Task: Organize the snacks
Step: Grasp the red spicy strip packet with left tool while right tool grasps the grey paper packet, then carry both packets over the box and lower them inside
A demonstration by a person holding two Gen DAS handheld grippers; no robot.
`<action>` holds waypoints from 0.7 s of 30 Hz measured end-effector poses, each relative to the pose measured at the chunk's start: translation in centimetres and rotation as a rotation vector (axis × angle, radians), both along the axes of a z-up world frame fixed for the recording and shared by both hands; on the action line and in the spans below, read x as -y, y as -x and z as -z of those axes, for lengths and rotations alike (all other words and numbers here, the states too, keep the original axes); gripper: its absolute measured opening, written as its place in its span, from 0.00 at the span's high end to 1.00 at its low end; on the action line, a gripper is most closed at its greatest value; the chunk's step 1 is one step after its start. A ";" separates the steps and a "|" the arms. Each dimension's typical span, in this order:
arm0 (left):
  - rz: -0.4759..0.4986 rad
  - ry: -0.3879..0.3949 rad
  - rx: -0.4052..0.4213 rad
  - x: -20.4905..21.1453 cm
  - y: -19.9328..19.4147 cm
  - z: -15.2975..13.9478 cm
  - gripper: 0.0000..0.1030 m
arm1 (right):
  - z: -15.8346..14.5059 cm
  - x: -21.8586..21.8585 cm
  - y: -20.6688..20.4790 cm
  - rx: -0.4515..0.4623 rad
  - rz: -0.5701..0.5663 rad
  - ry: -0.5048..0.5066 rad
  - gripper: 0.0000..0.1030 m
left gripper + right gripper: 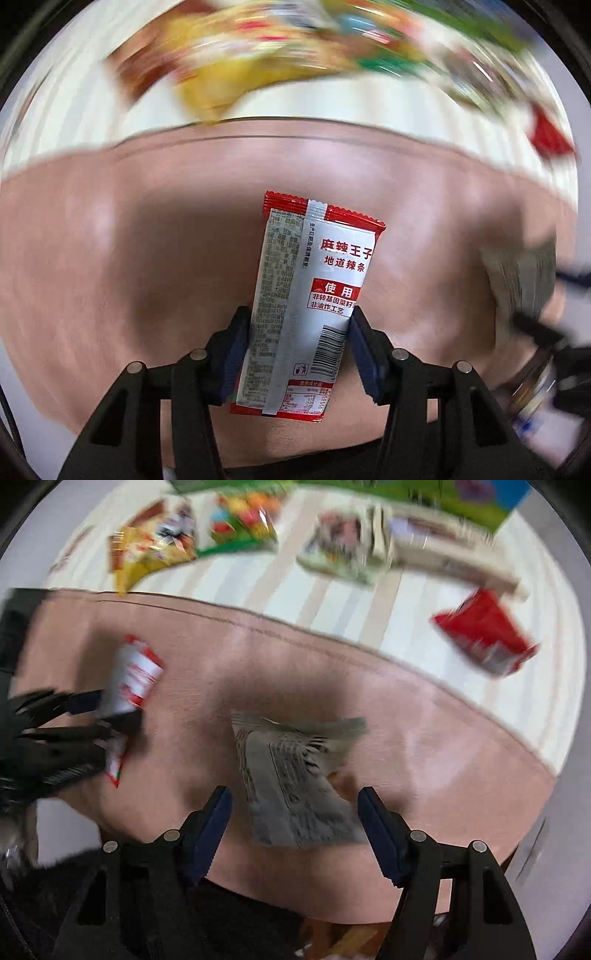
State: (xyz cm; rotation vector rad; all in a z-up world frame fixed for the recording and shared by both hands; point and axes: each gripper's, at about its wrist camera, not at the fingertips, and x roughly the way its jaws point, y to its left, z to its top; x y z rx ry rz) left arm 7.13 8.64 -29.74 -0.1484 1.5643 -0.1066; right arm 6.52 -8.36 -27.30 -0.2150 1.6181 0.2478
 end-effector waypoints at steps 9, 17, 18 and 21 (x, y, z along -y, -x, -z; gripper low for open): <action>-0.054 0.065 -0.051 -0.2 -0.1 1.2 0.43 | 2.1 4.2 -1.3 -0.106 0.417 -0.248 0.40; -0.032 0.022 -0.018 2.2 1.0 0.7 0.54 | 3.1 3.7 -1.0 -0.057 0.472 -0.186 0.44; -0.033 0.025 -0.013 2.3 1.2 0.4 0.55 | 3.2 3.8 -0.9 -0.046 0.479 -0.182 0.46; -0.036 0.049 -0.001 2.0 0.9 -1.0 0.56 | 2.8 3.7 -0.6 -0.028 0.475 -0.192 0.48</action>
